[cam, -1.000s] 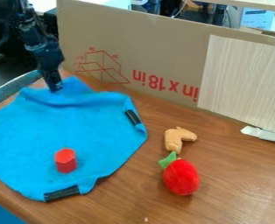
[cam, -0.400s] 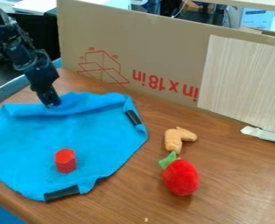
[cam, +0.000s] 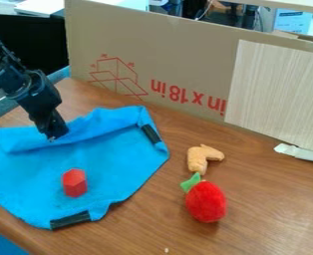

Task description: Fold the cloth from the top left to the bottom right

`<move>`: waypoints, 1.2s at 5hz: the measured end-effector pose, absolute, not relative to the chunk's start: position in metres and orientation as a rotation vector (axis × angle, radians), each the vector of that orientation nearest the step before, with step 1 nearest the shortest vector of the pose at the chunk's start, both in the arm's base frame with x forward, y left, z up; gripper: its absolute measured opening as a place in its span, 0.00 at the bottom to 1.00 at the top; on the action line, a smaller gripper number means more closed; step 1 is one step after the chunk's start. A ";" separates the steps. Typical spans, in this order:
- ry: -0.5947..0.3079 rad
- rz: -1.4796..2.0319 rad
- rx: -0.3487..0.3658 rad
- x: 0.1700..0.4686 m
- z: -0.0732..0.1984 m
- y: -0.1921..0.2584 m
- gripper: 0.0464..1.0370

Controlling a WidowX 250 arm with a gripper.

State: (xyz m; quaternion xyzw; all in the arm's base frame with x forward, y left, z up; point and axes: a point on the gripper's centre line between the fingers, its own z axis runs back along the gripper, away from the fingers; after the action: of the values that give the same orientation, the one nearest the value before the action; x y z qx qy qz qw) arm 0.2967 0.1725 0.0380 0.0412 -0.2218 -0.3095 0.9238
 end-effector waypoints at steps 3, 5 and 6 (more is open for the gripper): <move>-0.425 -0.704 0.040 0.266 0.060 0.151 0.01; -0.389 -0.775 0.058 0.243 0.049 0.123 0.01; -0.383 -0.796 0.108 0.234 0.037 0.110 0.01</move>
State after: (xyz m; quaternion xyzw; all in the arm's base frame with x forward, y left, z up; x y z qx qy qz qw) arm 0.2342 0.1103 0.0372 0.0524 -0.1852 -0.3851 0.9026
